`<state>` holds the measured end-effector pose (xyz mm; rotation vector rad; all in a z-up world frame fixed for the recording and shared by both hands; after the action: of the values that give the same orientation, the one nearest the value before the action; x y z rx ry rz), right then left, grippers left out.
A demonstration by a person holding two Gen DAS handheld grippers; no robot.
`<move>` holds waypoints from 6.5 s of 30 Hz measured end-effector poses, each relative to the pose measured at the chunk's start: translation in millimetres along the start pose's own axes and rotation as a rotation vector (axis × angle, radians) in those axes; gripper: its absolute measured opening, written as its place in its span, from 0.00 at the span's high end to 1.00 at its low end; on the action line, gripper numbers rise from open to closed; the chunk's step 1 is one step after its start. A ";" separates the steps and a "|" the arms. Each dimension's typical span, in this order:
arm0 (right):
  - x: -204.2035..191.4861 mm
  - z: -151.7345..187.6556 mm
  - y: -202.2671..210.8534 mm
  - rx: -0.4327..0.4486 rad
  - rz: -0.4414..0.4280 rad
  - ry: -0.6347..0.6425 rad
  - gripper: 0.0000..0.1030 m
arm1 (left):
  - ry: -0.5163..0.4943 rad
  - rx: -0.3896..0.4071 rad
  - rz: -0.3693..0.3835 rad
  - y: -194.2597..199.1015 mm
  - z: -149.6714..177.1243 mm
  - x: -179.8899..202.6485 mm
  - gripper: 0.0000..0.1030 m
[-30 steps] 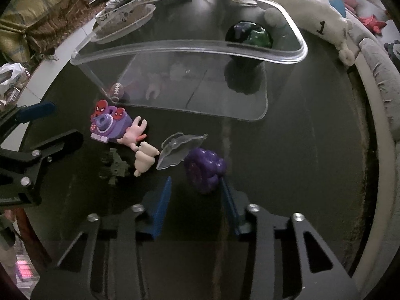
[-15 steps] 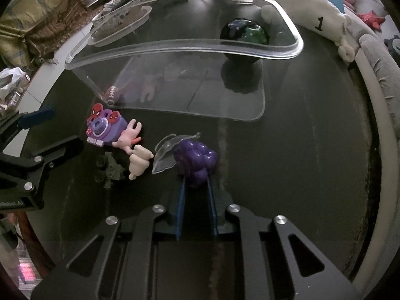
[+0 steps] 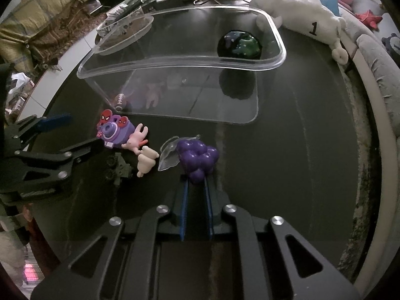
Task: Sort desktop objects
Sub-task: 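Close left tool on purple Spider-Man toy while right tool holds grapes, then lift Spider-Man toy with left tool while right tool lifts purple grapes, then carry Spider-Man toy with left tool toward the clear bin while right tool carries grapes, then open left tool to drop Spider-Man toy into bin while right tool drops grapes in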
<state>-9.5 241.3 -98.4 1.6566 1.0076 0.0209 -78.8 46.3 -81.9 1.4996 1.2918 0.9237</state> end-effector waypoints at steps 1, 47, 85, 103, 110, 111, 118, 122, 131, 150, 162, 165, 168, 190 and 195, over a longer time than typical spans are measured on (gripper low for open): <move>0.3 -0.2 -0.3 -0.001 -0.004 -0.001 0.90 | 0.001 -0.008 0.009 -2.2 -1.6 0.6 0.22; 0.4 -0.9 2.4 0.003 -0.026 -0.031 0.90 | 0.030 0.020 0.047 -3.5 -0.1 8.1 0.47; -36.0 33.7 79.0 0.131 -0.007 0.019 0.90 | -0.008 0.147 0.026 81.9 37.8 15.7 0.47; -44.2 52.5 111.0 0.182 0.012 0.022 0.90 | -0.007 0.191 0.035 115.2 51.7 20.8 0.47; -48.8 49.6 128.0 0.219 0.024 0.029 0.90 | -0.005 0.216 0.025 130.6 47.9 18.1 0.47; -49.6 48.4 130.0 0.223 0.025 0.032 0.90 | -0.004 0.217 0.025 131.9 47.0 17.5 0.47; -52.6 37.9 140.3 0.244 0.036 0.037 0.90 | 0.003 0.220 0.024 137.3 39.2 13.8 0.47; -53.3 32.7 141.3 0.247 0.041 0.039 0.90 | 0.002 0.222 0.022 138.4 32.7 12.8 0.47; -50.7 19.6 136.6 0.245 0.046 0.031 0.90 | 0.002 0.226 0.017 139.7 16.6 10.5 0.47; -38.9 -18.1 114.3 0.217 0.082 0.013 0.90 | 0.003 0.214 0.019 127.3 -22.2 2.0 0.47; -41.5 -46.2 102.0 0.221 0.125 0.013 0.90 | 0.006 0.192 0.024 111.2 -50.3 -4.4 0.47; -41.5 -54.1 98.2 0.222 0.138 0.015 0.90 | 0.010 0.188 0.024 107.7 -56.5 -7.6 0.47; -41.5 -61.3 95.0 0.225 0.156 0.019 0.90 | 0.013 0.189 0.020 105.5 -62.5 -10.0 0.47; -34.7 -87.7 74.8 0.215 0.187 0.027 0.90 | 0.012 0.159 0.007 78.3 -94.6 -9.9 0.47; -34.1 -89.5 73.8 0.218 0.190 0.032 0.90 | 0.013 0.154 0.007 74.5 -96.7 -10.1 0.47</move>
<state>-31.8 291.6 9.3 1.9528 0.8971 0.0663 -149.5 50.7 17.9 1.6187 1.3944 0.8558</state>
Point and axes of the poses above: each gripper's, at about its wrist camera, not at the fingertips, and y roughly against the way its jaws point, x to its right, z to its underside, the point moved 1 cm from there along -y, roughly the way its jaws point, and after that the axes turned 9 degrees about -x, right-handed, at the moved point
